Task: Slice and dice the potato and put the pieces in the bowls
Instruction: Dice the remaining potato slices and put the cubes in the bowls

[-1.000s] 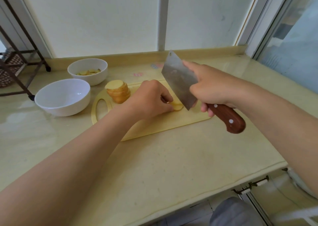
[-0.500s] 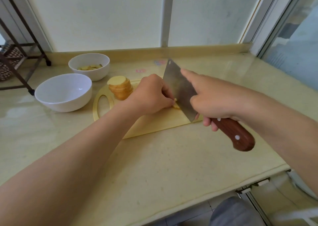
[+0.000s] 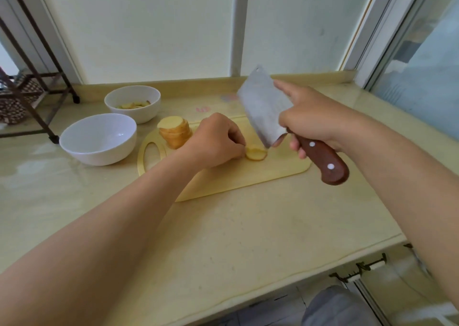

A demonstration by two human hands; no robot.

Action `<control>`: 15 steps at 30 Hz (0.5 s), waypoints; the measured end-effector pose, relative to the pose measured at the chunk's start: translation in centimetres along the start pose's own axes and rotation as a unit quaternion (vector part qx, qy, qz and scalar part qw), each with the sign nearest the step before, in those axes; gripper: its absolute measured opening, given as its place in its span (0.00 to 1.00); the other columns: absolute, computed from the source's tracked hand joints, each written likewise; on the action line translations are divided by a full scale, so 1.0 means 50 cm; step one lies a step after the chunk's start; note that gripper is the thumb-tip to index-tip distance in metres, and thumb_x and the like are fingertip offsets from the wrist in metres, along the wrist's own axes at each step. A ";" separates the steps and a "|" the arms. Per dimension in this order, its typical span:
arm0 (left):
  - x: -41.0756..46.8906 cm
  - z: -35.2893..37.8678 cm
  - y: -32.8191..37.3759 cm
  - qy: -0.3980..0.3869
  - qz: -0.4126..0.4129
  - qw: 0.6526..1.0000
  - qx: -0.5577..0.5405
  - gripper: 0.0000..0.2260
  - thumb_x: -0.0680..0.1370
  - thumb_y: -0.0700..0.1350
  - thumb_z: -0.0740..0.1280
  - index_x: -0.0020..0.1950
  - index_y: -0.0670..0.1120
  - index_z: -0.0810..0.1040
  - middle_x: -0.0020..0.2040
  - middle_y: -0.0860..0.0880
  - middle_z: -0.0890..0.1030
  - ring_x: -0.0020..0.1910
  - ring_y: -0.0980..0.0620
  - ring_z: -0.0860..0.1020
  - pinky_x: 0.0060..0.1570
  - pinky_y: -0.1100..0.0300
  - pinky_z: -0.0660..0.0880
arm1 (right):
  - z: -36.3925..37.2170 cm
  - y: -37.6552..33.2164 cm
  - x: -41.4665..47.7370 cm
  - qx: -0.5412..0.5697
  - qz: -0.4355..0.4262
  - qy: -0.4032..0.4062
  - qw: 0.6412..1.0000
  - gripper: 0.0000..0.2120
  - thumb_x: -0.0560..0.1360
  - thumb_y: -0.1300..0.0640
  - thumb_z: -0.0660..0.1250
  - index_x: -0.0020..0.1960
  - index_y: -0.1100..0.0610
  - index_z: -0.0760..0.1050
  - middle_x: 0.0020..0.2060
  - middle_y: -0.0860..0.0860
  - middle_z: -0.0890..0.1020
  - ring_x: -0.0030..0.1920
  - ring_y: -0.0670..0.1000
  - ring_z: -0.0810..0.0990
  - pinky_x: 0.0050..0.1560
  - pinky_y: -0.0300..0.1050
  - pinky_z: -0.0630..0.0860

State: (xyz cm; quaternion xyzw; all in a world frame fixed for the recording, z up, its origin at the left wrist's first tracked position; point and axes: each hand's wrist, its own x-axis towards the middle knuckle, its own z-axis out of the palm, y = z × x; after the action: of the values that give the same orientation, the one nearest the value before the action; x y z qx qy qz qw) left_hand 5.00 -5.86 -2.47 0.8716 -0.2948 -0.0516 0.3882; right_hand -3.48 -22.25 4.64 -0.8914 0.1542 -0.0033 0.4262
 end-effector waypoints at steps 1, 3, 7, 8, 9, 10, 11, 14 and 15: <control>0.000 0.000 0.000 0.000 -0.001 1.000 0.002 0.04 0.69 0.39 0.74 0.36 0.48 0.84 0.36 0.54 0.84 0.38 0.57 0.81 0.40 0.61 0.80 | -0.013 0.015 -0.008 0.029 0.006 0.007 1.000 0.39 0.79 0.69 0.55 0.82 0.38 0.56 0.36 0.58 0.85 0.22 0.50 0.76 0.22 0.44 0.76; 0.000 0.002 0.000 0.001 -0.003 1.000 0.006 0.04 0.69 0.39 0.74 0.37 0.48 0.84 0.36 0.54 0.83 0.39 0.57 0.81 0.41 0.61 0.80 | -0.032 0.048 -0.021 0.091 0.022 0.012 0.996 0.38 0.79 0.69 0.58 0.80 0.38 0.60 0.35 0.59 0.86 0.22 0.51 0.74 0.22 0.43 0.74; -0.001 0.007 0.001 0.016 -0.005 1.000 0.000 0.04 0.71 0.39 0.72 0.39 0.48 0.83 0.38 0.52 0.83 0.40 0.55 0.81 0.40 0.62 0.80 | -0.042 0.118 -0.031 0.191 0.048 0.017 0.980 0.36 0.80 0.70 0.58 0.81 0.42 0.62 0.36 0.61 0.87 0.22 0.50 0.69 0.21 0.41 0.70; -0.002 0.008 0.001 0.021 -0.004 1.000 -0.007 0.03 0.71 0.40 0.72 0.40 0.48 0.82 0.40 0.53 0.83 0.41 0.55 0.80 0.39 0.63 0.79 | -0.042 0.133 -0.033 0.205 0.054 0.022 0.977 0.36 0.80 0.71 0.58 0.81 0.43 0.62 0.31 0.57 0.85 0.22 0.50 0.69 0.20 0.41 0.70; -0.002 0.009 0.001 0.023 0.001 1.000 -0.016 0.03 0.72 0.41 0.71 0.42 0.49 0.82 0.41 0.53 0.82 0.41 0.56 0.80 0.39 0.65 0.78 | -0.042 0.147 -0.036 0.210 0.058 0.026 0.976 0.36 0.80 0.71 0.58 0.81 0.43 0.61 0.27 0.55 0.83 0.22 0.50 0.69 0.20 0.41 0.70; -0.003 0.009 0.001 0.017 0.011 1.000 -0.023 0.03 0.73 0.42 0.71 0.44 0.50 0.81 0.44 0.54 0.82 0.43 0.57 0.80 0.40 0.66 0.78 | -0.041 0.157 -0.041 0.206 0.060 0.029 0.976 0.37 0.80 0.71 0.58 0.81 0.42 0.61 0.25 0.53 0.80 0.22 0.50 0.70 0.20 0.41 0.70; -0.004 0.009 0.000 0.003 0.025 0.999 -0.027 0.04 0.73 0.44 0.72 0.46 0.51 0.81 0.46 0.55 0.81 0.45 0.58 0.80 0.43 0.65 0.78 | -0.039 0.166 -0.046 0.197 0.062 0.028 0.978 0.37 0.79 0.71 0.59 0.81 0.41 0.62 0.24 0.53 0.78 0.21 0.51 0.71 0.20 0.41 0.71; -0.007 0.004 -0.004 -0.056 0.055 0.997 0.004 0.11 0.72 0.47 0.74 0.53 0.53 0.82 0.50 0.58 0.80 0.48 0.60 0.79 0.49 0.65 0.78 | -0.035 0.180 -0.063 0.158 0.071 0.013 0.985 0.37 0.79 0.70 0.59 0.79 0.37 0.61 0.27 0.57 0.80 0.21 0.52 0.72 0.21 0.42 0.72; -0.007 0.002 -0.006 -0.067 0.060 0.996 0.021 0.13 0.71 0.46 0.75 0.55 0.53 0.82 0.49 0.59 0.80 0.48 0.61 0.79 0.50 0.67 0.77 | -0.033 0.184 -0.066 0.150 0.073 0.006 0.986 0.38 0.79 0.69 0.59 0.79 0.36 0.60 0.31 0.59 0.82 0.22 0.52 0.73 0.21 0.43 0.72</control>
State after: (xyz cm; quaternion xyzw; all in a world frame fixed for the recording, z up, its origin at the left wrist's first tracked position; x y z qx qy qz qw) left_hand 4.83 -5.57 -2.79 0.8547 -0.3733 -0.0805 0.3515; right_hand -9.35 -28.01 -0.87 -0.8037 0.2193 -0.0008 0.5532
